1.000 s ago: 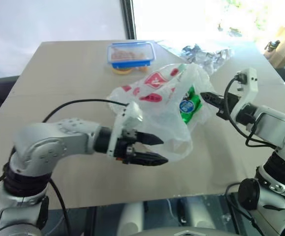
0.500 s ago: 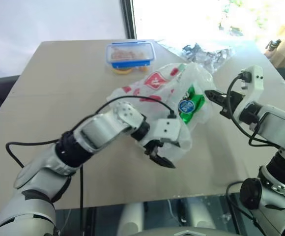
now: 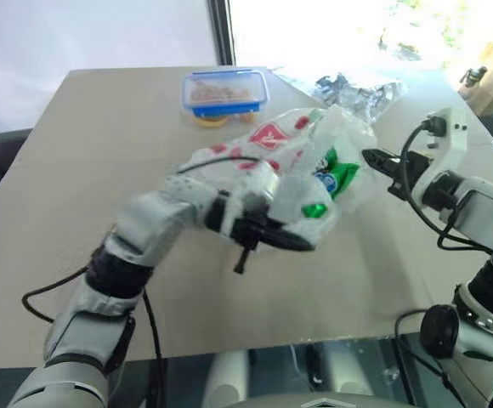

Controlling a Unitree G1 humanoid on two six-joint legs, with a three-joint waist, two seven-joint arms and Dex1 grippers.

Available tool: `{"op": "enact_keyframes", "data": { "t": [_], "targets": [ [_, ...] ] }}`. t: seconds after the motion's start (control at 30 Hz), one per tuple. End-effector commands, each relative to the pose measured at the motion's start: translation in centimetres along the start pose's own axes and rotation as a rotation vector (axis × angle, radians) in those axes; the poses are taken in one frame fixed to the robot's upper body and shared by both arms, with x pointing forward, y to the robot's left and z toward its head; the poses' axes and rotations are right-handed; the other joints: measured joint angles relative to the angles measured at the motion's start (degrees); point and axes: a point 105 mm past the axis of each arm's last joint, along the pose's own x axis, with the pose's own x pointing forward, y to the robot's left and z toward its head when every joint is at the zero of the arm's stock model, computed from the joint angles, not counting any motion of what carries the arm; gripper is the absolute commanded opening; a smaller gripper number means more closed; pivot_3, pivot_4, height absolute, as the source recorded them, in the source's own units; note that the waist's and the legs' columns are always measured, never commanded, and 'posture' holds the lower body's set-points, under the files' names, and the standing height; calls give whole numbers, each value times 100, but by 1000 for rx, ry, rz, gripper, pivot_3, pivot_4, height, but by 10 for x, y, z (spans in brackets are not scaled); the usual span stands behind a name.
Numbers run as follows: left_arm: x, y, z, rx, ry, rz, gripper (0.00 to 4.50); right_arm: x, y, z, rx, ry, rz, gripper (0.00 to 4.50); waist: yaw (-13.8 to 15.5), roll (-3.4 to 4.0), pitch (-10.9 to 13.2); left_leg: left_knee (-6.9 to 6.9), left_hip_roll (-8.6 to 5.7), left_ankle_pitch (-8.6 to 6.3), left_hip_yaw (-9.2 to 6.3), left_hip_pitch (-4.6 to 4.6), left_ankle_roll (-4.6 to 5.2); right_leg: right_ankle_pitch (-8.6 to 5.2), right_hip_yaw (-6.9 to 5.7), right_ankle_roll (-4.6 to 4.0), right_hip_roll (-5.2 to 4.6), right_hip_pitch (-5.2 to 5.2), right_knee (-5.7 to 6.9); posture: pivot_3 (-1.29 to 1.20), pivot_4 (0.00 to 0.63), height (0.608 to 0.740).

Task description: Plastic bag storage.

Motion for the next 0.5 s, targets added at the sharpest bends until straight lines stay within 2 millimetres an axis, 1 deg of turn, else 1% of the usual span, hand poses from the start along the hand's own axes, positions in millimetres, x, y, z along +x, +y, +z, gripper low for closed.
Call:
{"op": "enact_keyframes", "data": {
  "t": [0.03, 0.1, 0.17, 0.23, 0.3, 0.43, 0.5],
  "targets": [
    [-31, -10, 68, -42, -336, 66, 83, -3, 3, 41, 27, -158, 58, 0, -2, -1, 1, 2, 2, 0, -8, 1, 0, 0, 0, 1, 0, 0, 1, 0, 150, 740],
    [-50, 1, 102, -12, -509, 194, 83, -3, 6, 64, 65, -234, 99, 0, 11, -1, 1, 6, 0, 0, -10, 2, 0, 1, -4, 2, 0, 2, 5, 0, 150, 740],
    [-77, 14, 140, 45, -690, 337, 83, -3, 12, 98, 96, -332, 156, 0, 28, -3, 3, 11, -4, 0, -2, 2, 0, 2, -12, 2, -1, 8, 6, 0, 150, 740],
    [-98, 27, 166, 102, -793, 473, 83, -4, 18, 130, 126, -422, 202, 0, 28, -4, 4, 13, -8, 0, 0, -1, 0, 3, -15, 2, -1, 9, 4, 0, 150, 740],
    [-113, 41, 189, 166, -844, 597, 83, -6, 28, 162, 134, -492, 258, 0, 34, -6, 9, 11, -8, 0, 2, -2, 0, 3, -14, 2, -1, 9, 1, 0, 150, 740],
    [-123, 55, 220, 280, -866, 713, 83, -12, 47, 204, 100, -562, 328, 0, 44, -6, 11, -3, -13, 1, 6, -32, -2, 3, -14, 1, -1, -19, -13, 0, 150, 740],
    [-124, 56, 233, 324, -883, 725, 83, -20, 53, 221, 82, -597, 341, 0, 42, -7, 12, -9, -14, 14, 9, -52, -23, 1, -15, 3, -4, -37, -17, 0, 150, 740]
  ]
}}
